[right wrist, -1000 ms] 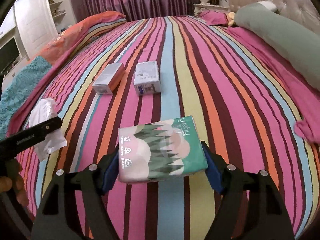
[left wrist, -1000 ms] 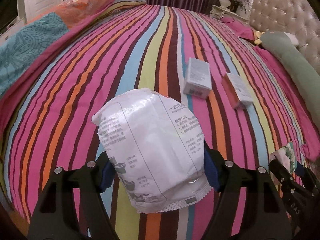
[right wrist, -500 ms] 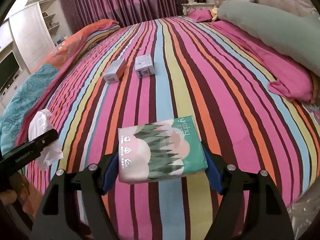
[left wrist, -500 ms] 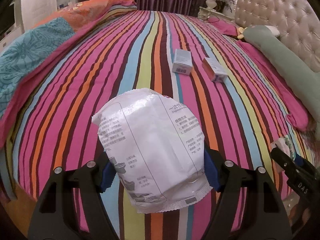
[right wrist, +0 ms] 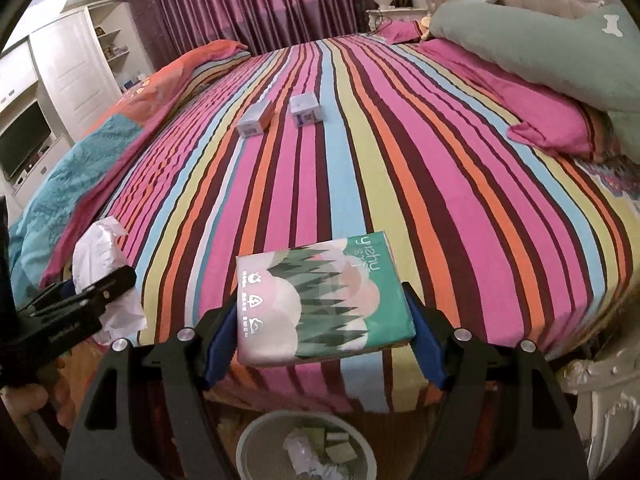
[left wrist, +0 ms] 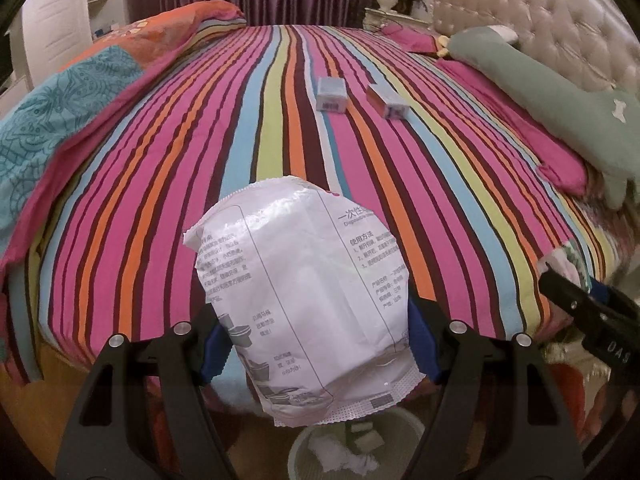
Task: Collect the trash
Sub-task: 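Carry both held packs off the bed to above the wastebasket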
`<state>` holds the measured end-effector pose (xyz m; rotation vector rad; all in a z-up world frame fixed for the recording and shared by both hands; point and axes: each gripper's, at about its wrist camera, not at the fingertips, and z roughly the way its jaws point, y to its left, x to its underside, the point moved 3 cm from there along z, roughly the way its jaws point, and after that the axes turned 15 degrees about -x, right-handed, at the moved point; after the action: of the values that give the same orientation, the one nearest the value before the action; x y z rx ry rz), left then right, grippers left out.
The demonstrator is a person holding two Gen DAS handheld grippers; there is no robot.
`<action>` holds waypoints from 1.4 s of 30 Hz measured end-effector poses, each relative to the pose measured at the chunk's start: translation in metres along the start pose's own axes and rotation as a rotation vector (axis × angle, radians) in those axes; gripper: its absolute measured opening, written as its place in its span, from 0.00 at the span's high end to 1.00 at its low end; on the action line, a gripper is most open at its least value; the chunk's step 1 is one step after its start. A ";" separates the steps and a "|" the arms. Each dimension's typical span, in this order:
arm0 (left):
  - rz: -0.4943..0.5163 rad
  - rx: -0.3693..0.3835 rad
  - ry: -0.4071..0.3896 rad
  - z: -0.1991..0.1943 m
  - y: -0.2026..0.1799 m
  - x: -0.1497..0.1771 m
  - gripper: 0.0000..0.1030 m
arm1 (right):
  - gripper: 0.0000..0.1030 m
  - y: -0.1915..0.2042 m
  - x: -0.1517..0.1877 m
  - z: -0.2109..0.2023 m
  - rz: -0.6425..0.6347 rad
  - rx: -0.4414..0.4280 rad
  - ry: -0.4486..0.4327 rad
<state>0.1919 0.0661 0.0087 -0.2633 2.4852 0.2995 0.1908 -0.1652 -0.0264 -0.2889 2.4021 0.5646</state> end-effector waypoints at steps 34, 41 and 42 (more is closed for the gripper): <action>0.190 0.054 0.427 0.046 -0.033 0.191 0.31 | 0.32 -0.001 0.161 0.051 0.184 -0.016 0.457; 0.181 0.050 0.557 0.072 -0.033 0.207 0.31 | 0.32 -0.018 0.179 0.072 0.307 -0.039 0.558; 0.182 0.046 0.575 0.075 -0.034 0.210 0.31 | 0.32 -0.019 0.179 0.077 0.324 -0.040 0.571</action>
<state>0.0757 0.0299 -0.1815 -0.1117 3.0894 0.2678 0.1015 -0.1580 -0.2006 -0.0780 3.0234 0.7546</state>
